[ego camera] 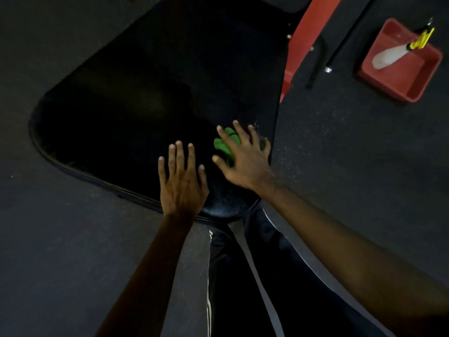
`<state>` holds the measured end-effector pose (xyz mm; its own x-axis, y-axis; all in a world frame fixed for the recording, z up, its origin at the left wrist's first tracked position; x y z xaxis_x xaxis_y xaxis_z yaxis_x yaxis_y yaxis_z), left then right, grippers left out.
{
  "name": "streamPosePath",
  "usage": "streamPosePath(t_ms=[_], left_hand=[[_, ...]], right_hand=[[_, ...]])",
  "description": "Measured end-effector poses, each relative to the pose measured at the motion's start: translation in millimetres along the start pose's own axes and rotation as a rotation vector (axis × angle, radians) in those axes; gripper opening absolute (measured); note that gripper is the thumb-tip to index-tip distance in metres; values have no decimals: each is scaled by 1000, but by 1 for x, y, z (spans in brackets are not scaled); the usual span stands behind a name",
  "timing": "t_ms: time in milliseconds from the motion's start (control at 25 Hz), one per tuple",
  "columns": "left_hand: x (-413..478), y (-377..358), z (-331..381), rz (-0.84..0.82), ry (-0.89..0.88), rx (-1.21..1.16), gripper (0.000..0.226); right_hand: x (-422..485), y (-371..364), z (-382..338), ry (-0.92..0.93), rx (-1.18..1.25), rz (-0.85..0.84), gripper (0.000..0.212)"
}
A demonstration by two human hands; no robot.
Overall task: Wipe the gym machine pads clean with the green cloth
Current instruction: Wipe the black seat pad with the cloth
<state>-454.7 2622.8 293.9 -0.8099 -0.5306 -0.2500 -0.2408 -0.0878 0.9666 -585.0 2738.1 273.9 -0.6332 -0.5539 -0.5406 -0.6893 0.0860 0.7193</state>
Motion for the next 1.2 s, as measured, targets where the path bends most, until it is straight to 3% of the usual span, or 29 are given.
streamPosePath(t_ms=[200,400,640,920,1080,1200], left_hand=[[2,-2,2,-74,7,12,62],[3,-6,1,-110,12,20,61],[4,-2,2,-100,25,7,63],[3,-4,2,-107,17,11,63],[4,-2,1,-110,22,7,63],[3,-2,1,-113,31,10,64]], right_hand=[[-6,-5,11,98,-11,18,64],[54,-4,6,-14,48,26,54],[-44,-10,9,131,51,70,51],[63,3,17,5,53,131,52],[3,3,23,4,60,184,50],[-56,-13,22,147,53,159,50]])
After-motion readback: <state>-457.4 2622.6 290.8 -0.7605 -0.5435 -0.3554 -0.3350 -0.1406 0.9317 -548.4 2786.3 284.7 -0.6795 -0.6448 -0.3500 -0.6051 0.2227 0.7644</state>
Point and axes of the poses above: each hand's wrist, its own x-axis towards the middle knuckle, its own y-axis out of the back of the hand, z = x × y, the point moved 6 cm from there along x, towards the middle knuckle, and after that the axes turned 8 degrees about x, right-handed, at the moved point
